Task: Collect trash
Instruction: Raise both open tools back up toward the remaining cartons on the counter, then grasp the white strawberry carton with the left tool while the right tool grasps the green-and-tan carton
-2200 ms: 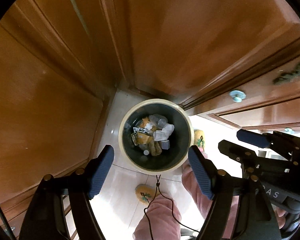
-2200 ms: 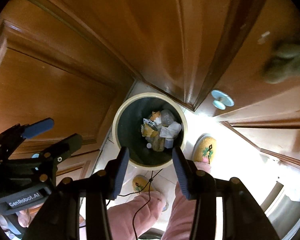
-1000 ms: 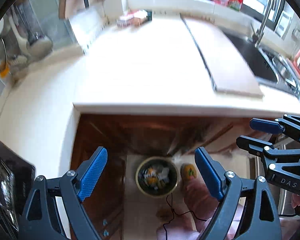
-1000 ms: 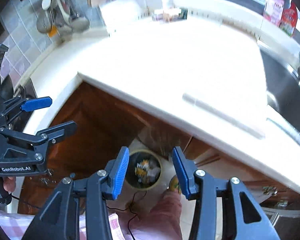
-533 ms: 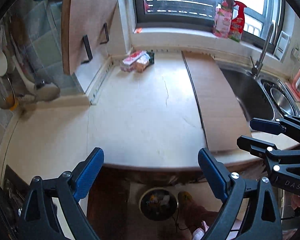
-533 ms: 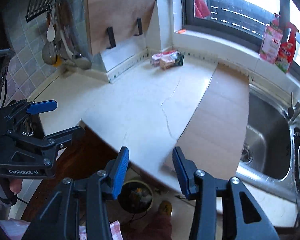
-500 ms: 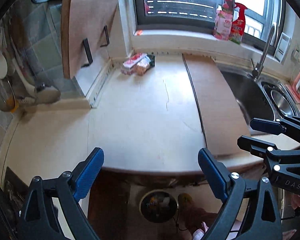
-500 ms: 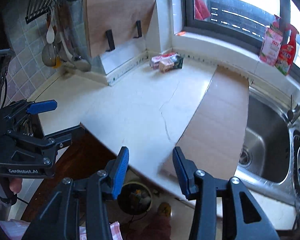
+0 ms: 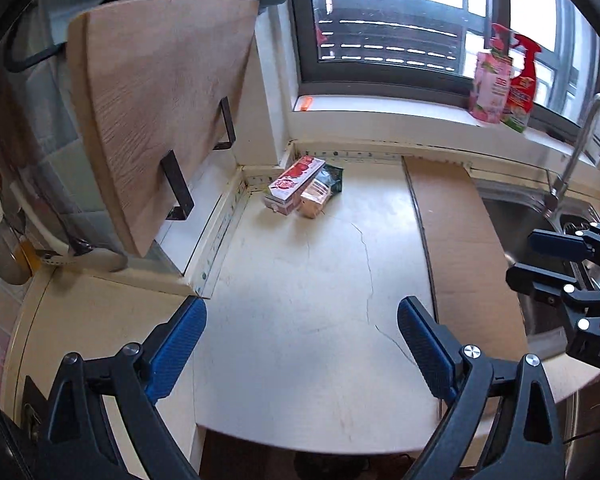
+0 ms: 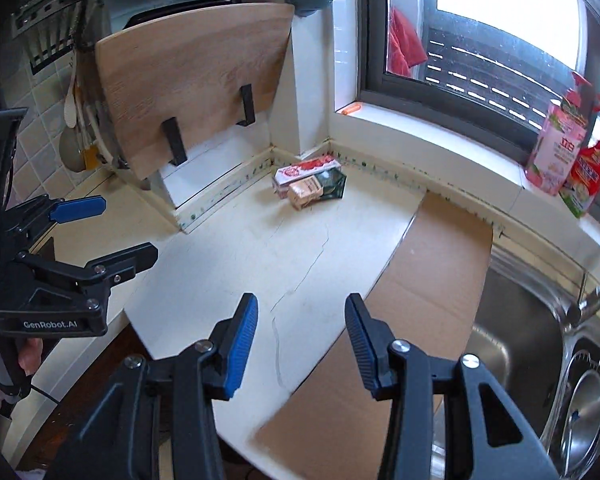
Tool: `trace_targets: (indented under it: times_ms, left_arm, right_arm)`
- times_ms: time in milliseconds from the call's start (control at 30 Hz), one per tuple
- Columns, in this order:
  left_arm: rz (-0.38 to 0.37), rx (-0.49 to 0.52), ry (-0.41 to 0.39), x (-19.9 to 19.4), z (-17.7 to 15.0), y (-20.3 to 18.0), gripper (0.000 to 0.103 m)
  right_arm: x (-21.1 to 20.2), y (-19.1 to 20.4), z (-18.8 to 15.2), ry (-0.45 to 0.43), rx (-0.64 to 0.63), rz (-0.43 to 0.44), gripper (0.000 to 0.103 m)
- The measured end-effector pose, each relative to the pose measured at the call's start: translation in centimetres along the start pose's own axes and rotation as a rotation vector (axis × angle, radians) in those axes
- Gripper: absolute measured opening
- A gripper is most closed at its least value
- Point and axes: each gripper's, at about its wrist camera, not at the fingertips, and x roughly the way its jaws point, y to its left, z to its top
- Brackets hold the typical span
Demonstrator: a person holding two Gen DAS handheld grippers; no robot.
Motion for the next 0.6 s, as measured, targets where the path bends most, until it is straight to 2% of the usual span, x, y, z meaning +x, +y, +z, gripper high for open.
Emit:
trace_targets:
  times_ms: [200, 333, 500, 600]
  left_arm:
    - [0.007, -0.106, 0.053, 5.4, 3.1, 1.2, 0.095]
    - [0.012, -0.143, 0.078, 9.2, 4.5, 1.3, 0.095]
    - [0.053, -0.101, 0.081, 14.6, 6.4, 0.2, 0.095]
    - [0.117, -0.060, 0.070, 17.7, 8.2, -0.2, 0.095]
  right_arm:
    - [4.9, -3.7, 4.0, 0.018, 0.035, 0.039, 0.046]
    - [9.9, -6.6, 6.6, 0.086, 0.116, 0.108, 0.046]
    - [15.8, -9.3, 9.2, 0.152, 0.241, 0.174, 0.046]
    - [19.5, -10.3, 10.9, 0.186, 0.324, 0.201, 0.046]
